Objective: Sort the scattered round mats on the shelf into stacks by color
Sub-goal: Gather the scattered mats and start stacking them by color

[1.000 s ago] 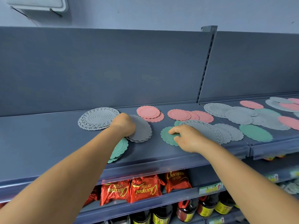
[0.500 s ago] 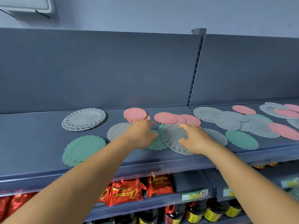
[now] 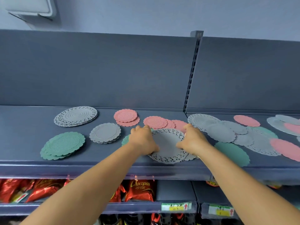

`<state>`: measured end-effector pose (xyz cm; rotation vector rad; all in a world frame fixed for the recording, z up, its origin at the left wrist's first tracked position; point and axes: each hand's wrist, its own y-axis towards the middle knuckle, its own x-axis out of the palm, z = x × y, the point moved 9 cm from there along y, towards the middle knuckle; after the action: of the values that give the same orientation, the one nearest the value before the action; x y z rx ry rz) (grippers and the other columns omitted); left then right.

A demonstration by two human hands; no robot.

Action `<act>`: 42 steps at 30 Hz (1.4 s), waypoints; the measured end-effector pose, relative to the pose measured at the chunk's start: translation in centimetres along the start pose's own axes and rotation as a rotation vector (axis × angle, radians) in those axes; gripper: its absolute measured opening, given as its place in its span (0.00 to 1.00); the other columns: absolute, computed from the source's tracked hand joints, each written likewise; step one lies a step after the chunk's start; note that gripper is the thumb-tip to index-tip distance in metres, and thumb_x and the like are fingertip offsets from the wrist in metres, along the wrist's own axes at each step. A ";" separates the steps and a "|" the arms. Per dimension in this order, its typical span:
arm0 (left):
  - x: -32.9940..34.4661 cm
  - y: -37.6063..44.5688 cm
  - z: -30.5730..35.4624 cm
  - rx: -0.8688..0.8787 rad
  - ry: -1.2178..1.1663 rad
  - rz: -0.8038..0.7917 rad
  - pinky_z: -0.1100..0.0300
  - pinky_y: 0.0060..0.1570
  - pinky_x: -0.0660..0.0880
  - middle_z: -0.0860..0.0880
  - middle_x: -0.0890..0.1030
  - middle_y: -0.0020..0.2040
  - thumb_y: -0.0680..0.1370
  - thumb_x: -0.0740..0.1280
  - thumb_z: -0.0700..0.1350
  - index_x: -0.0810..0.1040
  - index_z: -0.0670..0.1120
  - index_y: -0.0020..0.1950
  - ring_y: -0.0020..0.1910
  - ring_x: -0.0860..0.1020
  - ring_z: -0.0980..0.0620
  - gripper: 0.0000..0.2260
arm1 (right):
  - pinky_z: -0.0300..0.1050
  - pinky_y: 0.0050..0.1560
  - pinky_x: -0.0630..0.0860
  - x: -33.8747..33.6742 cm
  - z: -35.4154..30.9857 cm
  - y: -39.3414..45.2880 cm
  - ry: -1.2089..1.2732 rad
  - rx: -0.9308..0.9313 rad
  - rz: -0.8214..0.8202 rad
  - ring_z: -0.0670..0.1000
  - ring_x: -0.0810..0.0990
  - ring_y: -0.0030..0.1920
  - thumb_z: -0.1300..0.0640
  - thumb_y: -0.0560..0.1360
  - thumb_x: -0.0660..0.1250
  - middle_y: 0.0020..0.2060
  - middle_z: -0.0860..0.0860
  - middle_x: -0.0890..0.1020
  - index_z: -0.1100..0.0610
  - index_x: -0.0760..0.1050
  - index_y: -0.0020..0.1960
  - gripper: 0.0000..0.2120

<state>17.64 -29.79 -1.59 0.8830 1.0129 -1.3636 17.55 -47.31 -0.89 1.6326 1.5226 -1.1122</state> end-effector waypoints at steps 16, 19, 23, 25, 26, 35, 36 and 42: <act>-10.1 1.8 -13.7 -0.267 -0.663 0.436 0.58 0.36 0.74 0.45 0.79 0.43 0.75 0.63 0.40 0.71 0.47 0.49 0.38 0.78 0.45 0.04 | 0.47 0.44 0.80 4.0 -11.6 3.7 0.601 -0.193 -0.209 0.50 0.79 0.35 0.61 0.75 0.65 0.44 0.48 0.79 0.53 0.69 0.67 0.21; -12.0 2.5 -19.0 -0.351 -0.653 0.489 0.51 0.43 0.78 0.39 0.82 0.44 0.73 0.62 0.38 0.70 0.47 0.42 0.40 0.80 0.41 0.04 | 0.48 0.48 0.80 6.9 -17.0 3.8 0.613 -0.256 -0.292 0.50 0.79 0.37 0.65 0.75 0.63 0.45 0.52 0.82 0.54 0.70 0.65 0.19; -13.8 3.6 -24.8 -0.442 -0.568 0.534 0.54 0.40 0.72 0.42 0.78 0.50 0.75 0.62 0.38 0.70 0.43 0.54 0.45 0.75 0.43 0.08 | 0.40 0.40 0.75 9.5 -23.7 4.5 0.487 -0.400 -0.301 0.50 0.79 0.52 0.59 0.72 0.63 0.62 0.47 0.79 0.49 0.69 0.69 0.25; -14.0 4.7 -26.6 -0.446 -0.528 0.500 0.55 0.40 0.69 0.43 0.75 0.52 0.76 0.62 0.37 0.67 0.43 0.57 0.46 0.73 0.44 0.11 | 0.38 0.33 0.69 10.9 -26.0 5.0 0.430 -0.434 -0.311 0.51 0.77 0.49 0.60 0.75 0.60 0.65 0.46 0.76 0.48 0.65 0.71 0.25; -14.0 5.3 -27.3 -0.438 -0.498 0.482 0.55 0.41 0.69 0.43 0.74 0.52 0.75 0.62 0.36 0.66 0.43 0.59 0.48 0.73 0.44 0.14 | 0.39 0.33 0.70 11.5 -27.0 5.4 0.413 -0.451 -0.314 0.51 0.76 0.46 0.61 0.75 0.58 0.67 0.47 0.75 0.48 0.64 0.72 0.27; -13.3 8.9 -29.8 -0.361 -0.070 0.354 0.52 0.53 0.68 0.43 0.73 0.62 0.76 0.58 0.37 0.68 0.42 0.64 0.65 0.65 0.41 0.16 | 0.46 0.66 0.67 15.3 -30.2 7.3 0.052 -0.467 -0.298 0.56 0.65 0.71 0.59 0.79 0.54 0.75 0.54 0.60 0.47 0.54 0.77 0.28; -13.1 9.2 -29.5 -0.340 0.008 0.321 0.52 0.55 0.68 0.43 0.72 0.64 0.75 0.58 0.37 0.69 0.42 0.65 0.65 0.64 0.41 0.18 | 0.46 0.69 0.63 15.5 -30.2 7.4 0.015 -0.488 -0.300 0.55 0.60 0.73 0.59 0.79 0.54 0.76 0.51 0.60 0.48 0.54 0.77 0.28; -12.4 10.0 -23.2 -0.056 0.226 0.269 0.54 0.69 0.60 0.45 0.66 0.71 0.77 0.60 0.41 0.68 0.47 0.71 0.72 0.58 0.43 0.22 | 0.47 0.72 0.62 13.5 -28.4 7.3 -0.046 -0.513 -0.265 0.53 0.62 0.73 0.58 0.79 0.54 0.74 0.47 0.64 0.50 0.60 0.75 0.24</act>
<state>26.89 -3.35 1.39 1.1066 1.0543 -1.0212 28.82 -17.06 -1.16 1.0759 1.8437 -0.7884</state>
